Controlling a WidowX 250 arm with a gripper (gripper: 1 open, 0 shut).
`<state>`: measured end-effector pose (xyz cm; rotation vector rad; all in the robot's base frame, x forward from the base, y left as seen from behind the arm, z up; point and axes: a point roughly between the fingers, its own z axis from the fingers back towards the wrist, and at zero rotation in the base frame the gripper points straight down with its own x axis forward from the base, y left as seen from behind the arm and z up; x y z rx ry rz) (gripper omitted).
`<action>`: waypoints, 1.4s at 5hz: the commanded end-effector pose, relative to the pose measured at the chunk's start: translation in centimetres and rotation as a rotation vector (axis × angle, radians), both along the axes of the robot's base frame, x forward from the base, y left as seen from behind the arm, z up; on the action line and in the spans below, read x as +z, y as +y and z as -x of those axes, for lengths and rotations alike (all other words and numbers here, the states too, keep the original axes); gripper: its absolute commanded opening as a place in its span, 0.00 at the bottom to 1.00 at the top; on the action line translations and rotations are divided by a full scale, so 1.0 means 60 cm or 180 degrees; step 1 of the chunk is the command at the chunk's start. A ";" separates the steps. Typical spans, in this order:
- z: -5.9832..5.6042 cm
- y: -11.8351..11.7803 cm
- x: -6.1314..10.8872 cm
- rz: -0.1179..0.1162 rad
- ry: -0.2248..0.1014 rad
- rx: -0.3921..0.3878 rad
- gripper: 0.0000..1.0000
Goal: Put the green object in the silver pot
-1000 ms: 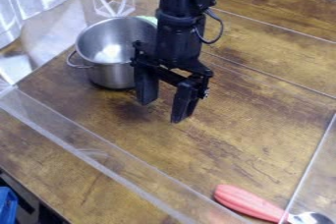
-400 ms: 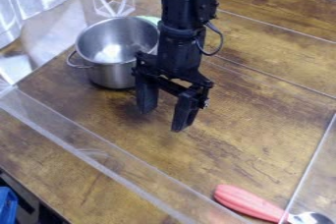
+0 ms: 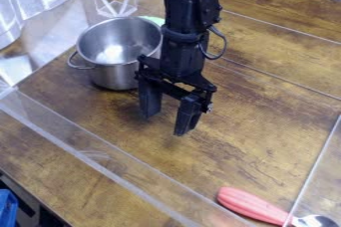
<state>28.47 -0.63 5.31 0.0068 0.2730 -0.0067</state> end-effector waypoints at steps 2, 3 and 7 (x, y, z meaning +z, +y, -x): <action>-0.006 0.012 0.009 -0.0011 -0.0092 0.0088 0.00; -0.006 0.012 0.009 -0.0012 -0.0095 0.0095 0.00; -0.007 0.013 0.011 -0.0020 -0.0107 0.0121 0.00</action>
